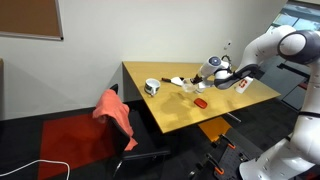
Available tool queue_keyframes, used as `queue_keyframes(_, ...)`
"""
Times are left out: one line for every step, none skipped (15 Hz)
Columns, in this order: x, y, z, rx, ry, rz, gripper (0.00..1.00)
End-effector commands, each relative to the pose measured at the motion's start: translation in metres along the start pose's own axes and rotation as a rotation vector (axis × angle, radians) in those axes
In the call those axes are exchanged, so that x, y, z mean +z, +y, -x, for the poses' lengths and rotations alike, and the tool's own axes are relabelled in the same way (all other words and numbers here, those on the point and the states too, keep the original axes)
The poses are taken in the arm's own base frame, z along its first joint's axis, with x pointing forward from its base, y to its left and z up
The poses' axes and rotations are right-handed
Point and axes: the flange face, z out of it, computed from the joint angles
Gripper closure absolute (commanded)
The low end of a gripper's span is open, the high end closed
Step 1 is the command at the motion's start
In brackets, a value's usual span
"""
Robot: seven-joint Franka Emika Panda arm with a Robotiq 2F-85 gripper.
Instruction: Pour the contents from the clear bowl into the white bowl
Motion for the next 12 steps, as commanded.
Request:
queue_keyframes(0.000,0.000,0.000,0.001,0.000,0.000,0.97)
queue_keyframes(0.005,0.002,0.000,0.021,-0.009,-0.010,0.97)
queue_keyframes(0.008,0.001,0.000,0.040,-0.019,-0.039,0.97)
queue_keyframes(0.011,0.001,-0.002,0.067,-0.024,-0.058,0.97)
queue_keyframes(0.013,0.001,-0.003,0.091,-0.030,-0.075,0.97)
queue_keyframes(0.017,0.001,-0.004,0.111,-0.039,-0.100,0.97)
queue_keyframes(0.023,0.002,-0.004,0.130,-0.052,-0.123,0.97)
queue_keyframes(0.027,0.002,-0.004,0.147,-0.065,-0.142,0.97)
queue_keyframes(0.033,0.002,-0.004,0.161,-0.081,-0.166,0.97)
queue_keyframes(0.038,0.003,-0.004,0.172,-0.092,-0.179,0.97)
queue_keyframes(0.043,0.003,-0.004,0.190,-0.111,-0.195,0.97)
queue_keyframes(0.049,0.004,-0.005,0.200,-0.123,-0.212,0.97)
